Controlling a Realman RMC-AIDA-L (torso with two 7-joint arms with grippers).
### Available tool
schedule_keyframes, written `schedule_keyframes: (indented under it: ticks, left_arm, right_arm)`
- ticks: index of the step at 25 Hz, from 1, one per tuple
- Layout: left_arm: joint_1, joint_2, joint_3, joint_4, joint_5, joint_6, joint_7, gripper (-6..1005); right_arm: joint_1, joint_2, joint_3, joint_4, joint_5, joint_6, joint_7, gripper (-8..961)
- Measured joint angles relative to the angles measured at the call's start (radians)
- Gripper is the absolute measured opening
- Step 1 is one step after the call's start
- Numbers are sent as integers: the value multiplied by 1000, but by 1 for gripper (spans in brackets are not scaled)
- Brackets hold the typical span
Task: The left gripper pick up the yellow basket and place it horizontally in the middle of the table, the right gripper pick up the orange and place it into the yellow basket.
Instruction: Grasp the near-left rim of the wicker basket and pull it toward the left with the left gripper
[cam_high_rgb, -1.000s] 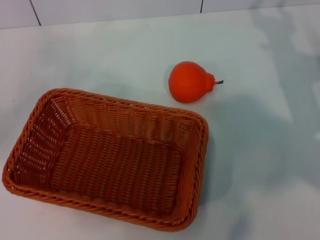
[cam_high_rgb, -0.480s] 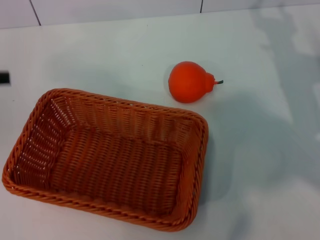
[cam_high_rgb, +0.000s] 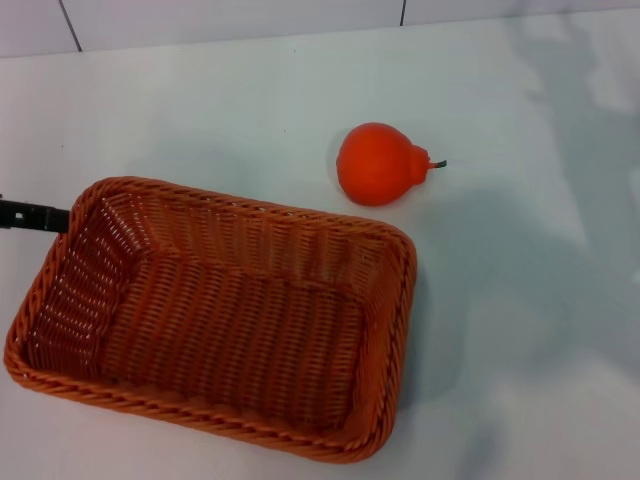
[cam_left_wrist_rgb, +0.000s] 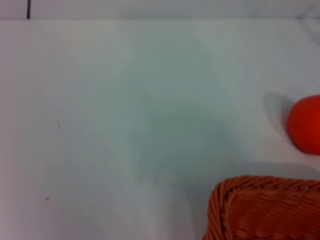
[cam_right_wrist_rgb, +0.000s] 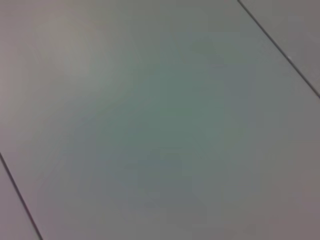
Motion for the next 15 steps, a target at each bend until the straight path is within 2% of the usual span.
schedule_keyframes:
  ticks: [6,15]
  left_arm:
    - [-3,-13,18,-3,19,5,-5,847]
    - [-19,-50,68,-36,143,-41,-14,842]
  right_arm:
    - [-8,0,8,0,0,5,1,776]
    - [-11,1,8,1,0,8,1,776]
